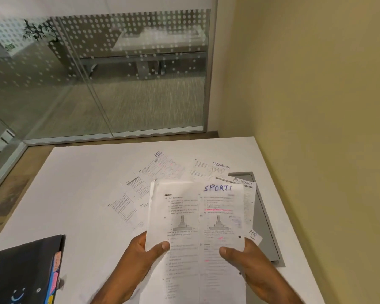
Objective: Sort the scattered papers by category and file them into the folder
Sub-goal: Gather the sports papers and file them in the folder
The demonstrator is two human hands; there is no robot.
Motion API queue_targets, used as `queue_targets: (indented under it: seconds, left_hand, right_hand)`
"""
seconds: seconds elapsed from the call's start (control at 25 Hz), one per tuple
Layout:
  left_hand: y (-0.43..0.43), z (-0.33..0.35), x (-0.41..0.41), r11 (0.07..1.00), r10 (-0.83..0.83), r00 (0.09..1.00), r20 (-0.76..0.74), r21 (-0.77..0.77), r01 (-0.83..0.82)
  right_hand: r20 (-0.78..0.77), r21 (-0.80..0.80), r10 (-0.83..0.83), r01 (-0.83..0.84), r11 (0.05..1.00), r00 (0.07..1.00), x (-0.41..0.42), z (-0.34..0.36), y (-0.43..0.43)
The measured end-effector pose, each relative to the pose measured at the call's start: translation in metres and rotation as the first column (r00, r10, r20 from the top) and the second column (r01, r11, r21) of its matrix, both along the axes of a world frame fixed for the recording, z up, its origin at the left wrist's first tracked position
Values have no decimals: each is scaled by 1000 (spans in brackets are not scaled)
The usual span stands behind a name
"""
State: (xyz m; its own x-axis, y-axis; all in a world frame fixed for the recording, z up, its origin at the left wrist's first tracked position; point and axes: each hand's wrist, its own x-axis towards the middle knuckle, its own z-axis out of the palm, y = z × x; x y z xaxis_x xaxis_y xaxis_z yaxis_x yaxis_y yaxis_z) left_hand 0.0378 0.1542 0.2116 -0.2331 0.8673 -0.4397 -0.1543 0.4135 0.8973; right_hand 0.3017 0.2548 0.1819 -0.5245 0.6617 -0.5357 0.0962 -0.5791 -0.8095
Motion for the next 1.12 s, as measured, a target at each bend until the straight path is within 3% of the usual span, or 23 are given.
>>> queue_targets:
  seconds: [0.2, 0.28, 0.36, 0.44, 0.6, 0.72, 0.84, 1.0, 1.12]
  left_hand:
    - [1, -18, 18, 994, -108, 986, -124, -7, 108]
    - [2, -27, 27, 983, -167, 968, -189, 38, 177]
    - [2, -38, 35, 974, -166, 974, -157, 127, 186]
    - [1, -49, 39, 971, -144, 983, -118, 172, 163]
    - [-3, -52, 46, 964, -141, 975, -170, 201, 174]
    - [-7, -49, 46, 964, -168, 945, -280, 153, 217]
    - [-10, -56, 46, 975, -212, 931, -298, 5, 224]
    - [-10, -63, 56, 982, -185, 946, -265, -91, 166]
    - [-7, -59, 62, 996, -61, 967, -246, -77, 43]
  right_hand:
    - [146, 247, -140, 101, 964, 979, 25, -25, -12]
    - [99, 400, -136, 86, 912, 986, 35, -29, -12]
    - [37, 498, -143, 106, 860, 989, 38, -39, -15]
    - [-54, 455, -123, 134, 880, 991, 42, -52, -19]
    - [-76, 432, -135, 155, 888, 988, 47, -55, -22]
    - [44, 454, -147, 111, 884, 988, 43, -49, -26]
    - [200, 365, -235, 150, 919, 951, 40, -55, -31]
    - [229, 370, -318, 220, 903, 920, 35, -63, -36]
    - [217, 376, -372, 275, 885, 902, 34, -62, -35]
